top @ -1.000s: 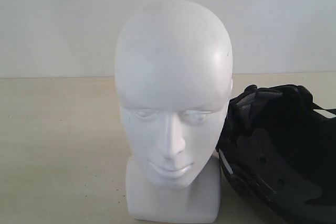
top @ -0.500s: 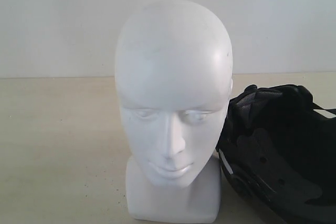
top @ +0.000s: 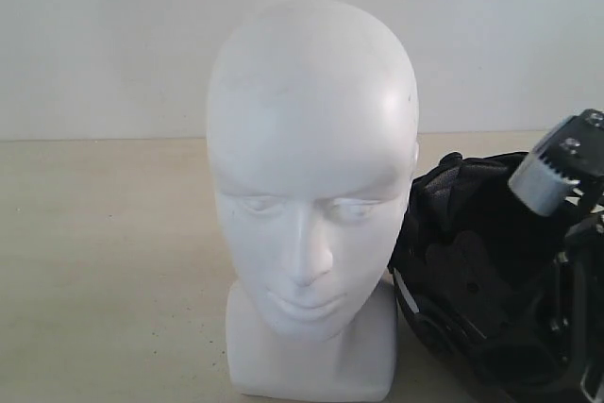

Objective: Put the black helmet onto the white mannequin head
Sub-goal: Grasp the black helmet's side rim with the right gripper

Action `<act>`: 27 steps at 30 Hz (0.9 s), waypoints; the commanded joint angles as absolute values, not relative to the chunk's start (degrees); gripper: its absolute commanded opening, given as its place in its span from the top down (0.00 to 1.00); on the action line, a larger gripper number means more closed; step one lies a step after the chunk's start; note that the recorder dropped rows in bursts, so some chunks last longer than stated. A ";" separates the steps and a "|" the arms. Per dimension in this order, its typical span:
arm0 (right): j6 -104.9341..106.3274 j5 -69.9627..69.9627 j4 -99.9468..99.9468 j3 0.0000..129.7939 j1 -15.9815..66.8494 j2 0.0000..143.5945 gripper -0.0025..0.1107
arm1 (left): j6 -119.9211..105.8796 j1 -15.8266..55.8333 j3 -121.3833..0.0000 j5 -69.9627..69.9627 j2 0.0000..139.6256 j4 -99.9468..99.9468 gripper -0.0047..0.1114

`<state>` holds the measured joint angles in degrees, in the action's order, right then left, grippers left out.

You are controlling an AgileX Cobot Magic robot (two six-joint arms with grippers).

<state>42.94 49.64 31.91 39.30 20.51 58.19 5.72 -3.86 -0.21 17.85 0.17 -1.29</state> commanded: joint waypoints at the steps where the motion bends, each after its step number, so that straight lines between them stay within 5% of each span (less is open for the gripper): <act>1: 44.98 44.35 30.35 39.33 21.18 61.55 0.43 | 5.53 -3.53 0.00 17.79 0.00 -1.20 0.92; 27: 45.12 34.74 31.02 34.72 21.18 69.86 0.41 | 5.53 -3.53 0.00 17.79 0.00 -1.20 0.92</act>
